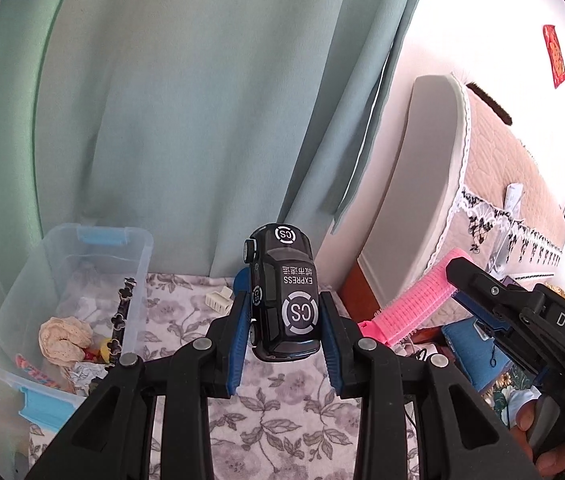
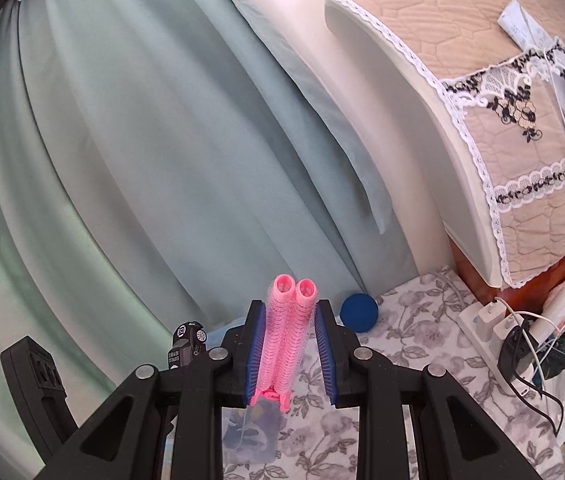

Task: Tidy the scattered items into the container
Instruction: 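Lift and carry the toy car and pink clip over the clear box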

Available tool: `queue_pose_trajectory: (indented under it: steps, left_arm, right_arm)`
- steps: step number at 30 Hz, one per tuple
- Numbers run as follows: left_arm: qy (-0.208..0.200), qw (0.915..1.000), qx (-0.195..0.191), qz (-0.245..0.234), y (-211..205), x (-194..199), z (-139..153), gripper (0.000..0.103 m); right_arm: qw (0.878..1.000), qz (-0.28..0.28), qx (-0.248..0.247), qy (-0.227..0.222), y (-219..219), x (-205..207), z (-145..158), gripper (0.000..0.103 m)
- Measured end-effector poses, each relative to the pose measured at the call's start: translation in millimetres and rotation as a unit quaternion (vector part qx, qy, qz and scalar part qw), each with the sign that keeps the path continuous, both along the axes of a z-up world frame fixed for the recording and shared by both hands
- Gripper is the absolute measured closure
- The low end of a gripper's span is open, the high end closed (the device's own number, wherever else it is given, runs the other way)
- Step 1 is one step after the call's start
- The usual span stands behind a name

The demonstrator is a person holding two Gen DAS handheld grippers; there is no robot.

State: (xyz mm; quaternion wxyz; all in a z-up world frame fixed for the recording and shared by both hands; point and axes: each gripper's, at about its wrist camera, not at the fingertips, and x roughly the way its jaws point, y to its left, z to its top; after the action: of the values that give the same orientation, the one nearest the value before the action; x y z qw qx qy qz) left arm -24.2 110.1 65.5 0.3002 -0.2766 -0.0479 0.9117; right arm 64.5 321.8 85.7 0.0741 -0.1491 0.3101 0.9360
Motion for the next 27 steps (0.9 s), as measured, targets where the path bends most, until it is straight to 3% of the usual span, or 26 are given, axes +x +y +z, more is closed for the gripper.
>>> queue_pose_trajectory:
  steps: [12, 27]
  left_arm:
    - [0.018, 0.9992, 0.027, 0.022, -38.9, 4.1, 21.9, 0.068]
    - [0.018, 0.9961, 0.049, 0.072, -102.3, -10.5, 22.8, 0.068]
  right_arm:
    - [0.999, 0.017, 0.030, 0.012, -23.0, -5.2, 24.8, 0.075]
    - [0.996, 0.063, 0.067, 0.011, -64.7, -37.6, 47.2, 0.075]
